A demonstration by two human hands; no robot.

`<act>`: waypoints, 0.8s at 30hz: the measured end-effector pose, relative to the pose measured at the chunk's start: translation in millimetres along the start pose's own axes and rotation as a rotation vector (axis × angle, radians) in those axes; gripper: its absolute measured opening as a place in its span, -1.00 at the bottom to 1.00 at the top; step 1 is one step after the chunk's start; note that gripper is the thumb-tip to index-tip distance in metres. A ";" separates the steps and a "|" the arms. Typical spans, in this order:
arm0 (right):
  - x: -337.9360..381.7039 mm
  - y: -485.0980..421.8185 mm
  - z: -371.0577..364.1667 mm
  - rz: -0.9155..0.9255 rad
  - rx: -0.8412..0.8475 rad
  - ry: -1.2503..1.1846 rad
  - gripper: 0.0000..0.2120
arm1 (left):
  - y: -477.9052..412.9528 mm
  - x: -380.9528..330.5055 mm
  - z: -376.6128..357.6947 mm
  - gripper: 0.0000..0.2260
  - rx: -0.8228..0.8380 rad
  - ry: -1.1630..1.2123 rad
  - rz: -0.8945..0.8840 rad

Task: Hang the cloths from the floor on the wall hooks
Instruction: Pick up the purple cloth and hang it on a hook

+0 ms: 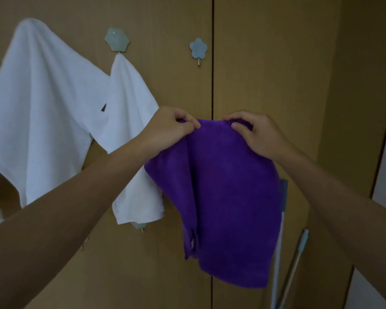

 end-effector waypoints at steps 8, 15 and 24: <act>-28.9 -64.8 5.1 0.128 -0.140 -0.090 -0.70 | -55.8 -19.6 -1.2 -0.91 -0.107 -0.165 -0.028; -45.0 -117.7 9.1 0.289 -0.124 -0.088 -0.82 | -97.5 -29.9 3.7 -0.82 -0.207 -0.403 -0.135; -49.9 -187.5 7.9 0.376 -0.272 -0.062 -0.80 | -142.4 -32.6 25.1 -0.75 -0.365 -0.652 -0.202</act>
Point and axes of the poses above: each hand's wrist, its own y-axis away from the middle knuckle, its own z-axis out of the back of the hand, x = y × z, the point moved 3 cm from there along -y, towards the middle knuckle, and after that the axes turned 1 degree about y, right-handed, at the moved point
